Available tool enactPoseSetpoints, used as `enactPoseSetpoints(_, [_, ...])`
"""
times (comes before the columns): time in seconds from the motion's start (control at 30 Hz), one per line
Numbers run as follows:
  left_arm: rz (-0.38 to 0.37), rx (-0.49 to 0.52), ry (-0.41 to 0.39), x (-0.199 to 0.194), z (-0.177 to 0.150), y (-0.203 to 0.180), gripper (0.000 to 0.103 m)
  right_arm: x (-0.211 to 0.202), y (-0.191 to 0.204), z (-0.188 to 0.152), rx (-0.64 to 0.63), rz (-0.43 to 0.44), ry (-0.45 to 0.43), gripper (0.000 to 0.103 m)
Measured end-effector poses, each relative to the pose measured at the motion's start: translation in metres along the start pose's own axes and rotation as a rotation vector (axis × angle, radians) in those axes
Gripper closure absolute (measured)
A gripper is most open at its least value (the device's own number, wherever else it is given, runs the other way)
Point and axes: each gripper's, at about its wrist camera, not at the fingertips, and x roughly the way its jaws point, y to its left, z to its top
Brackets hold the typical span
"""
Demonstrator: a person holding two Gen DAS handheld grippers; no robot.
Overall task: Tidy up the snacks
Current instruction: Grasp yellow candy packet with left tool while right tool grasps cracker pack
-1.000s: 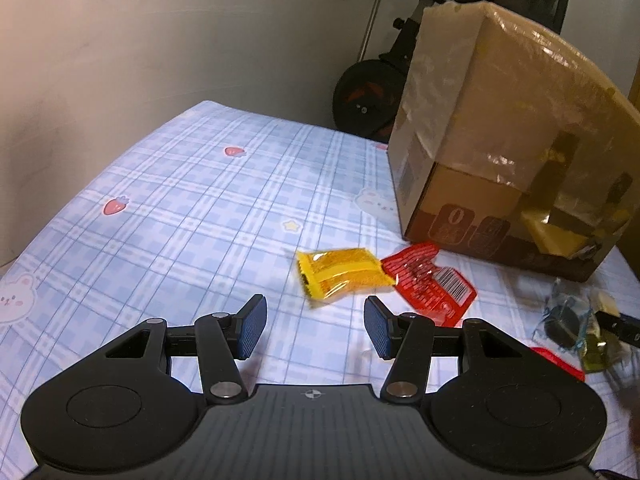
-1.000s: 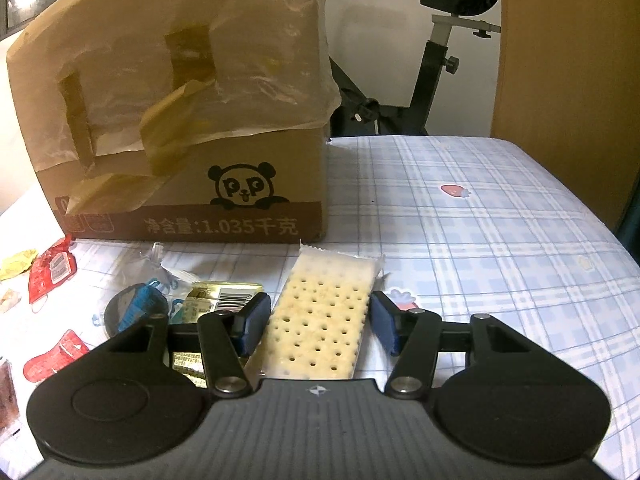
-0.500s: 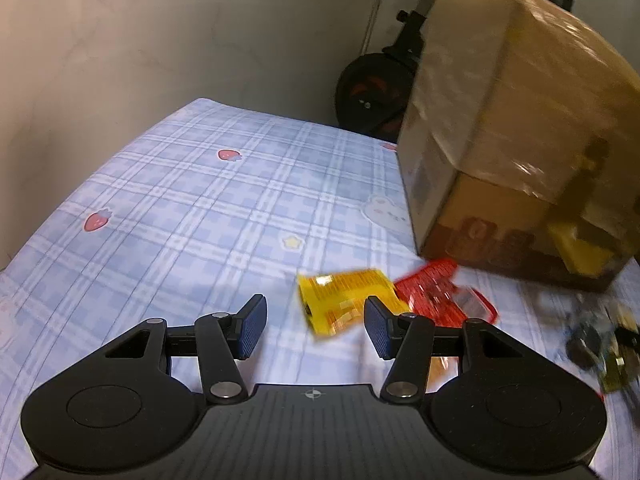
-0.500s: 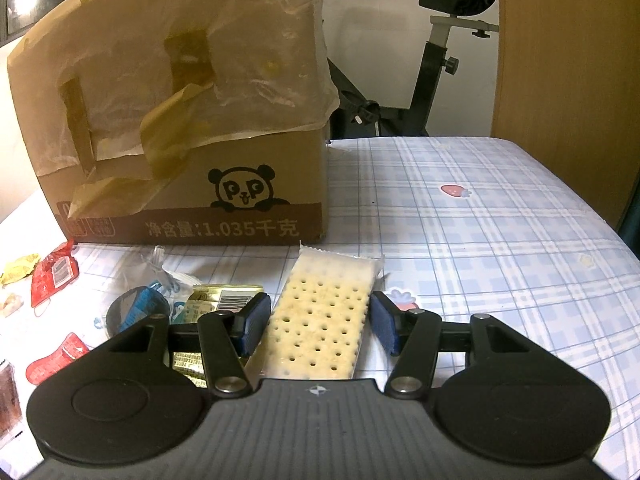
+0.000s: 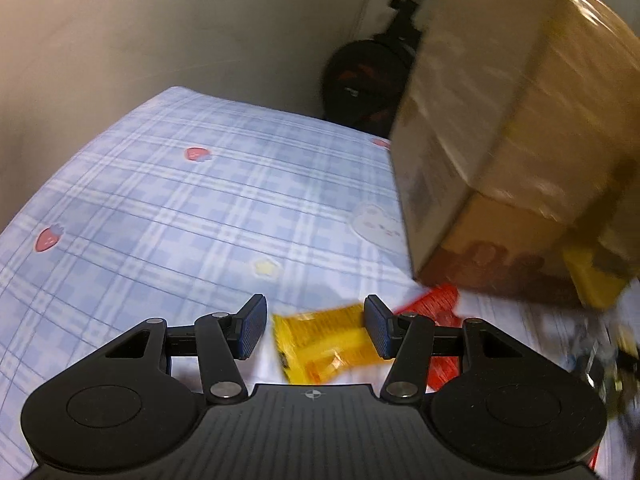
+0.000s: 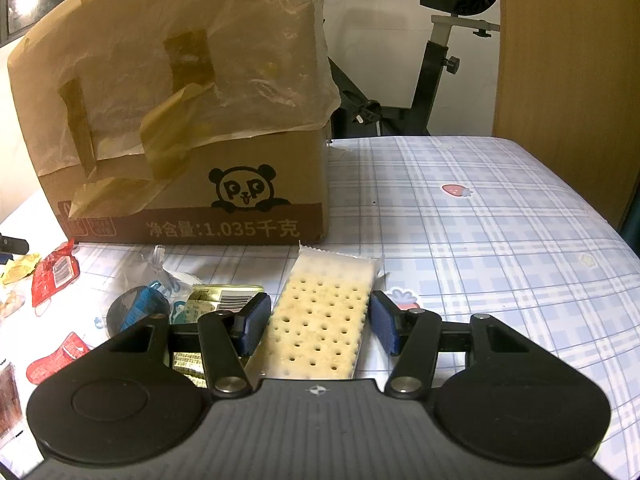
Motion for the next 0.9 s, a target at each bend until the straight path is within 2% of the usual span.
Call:
enactPoseSetpoints(0.23, [-0.063, 0.121, 0.026, -0.013, -0.017, -0.016, 0.046, 0.0, 0.0, 0.0, 0.0, 0.0, 0.0, 0.045])
enactPoseSetpoints(0.47, [-0.081, 0.141, 0.039, -0.02, -0.025, -0.019, 0.046, 0.0, 0.0, 0.0, 0.0, 0.0, 0.0, 0.045])
enactPoseSetpoints(0.67, [-0.051, 0.069, 0.035, -0.027, -0.028, -0.012, 0.046, 0.0, 0.0, 0.0, 0.005, 0.003, -0.001, 0.045])
enactPoseSetpoints(0.9, [-0.069, -0.043, 0.037, -0.043, -0.038, -0.003, 0.046, 0.0, 0.0, 0.0, 0.006, 0.003, -0.001, 0.045])
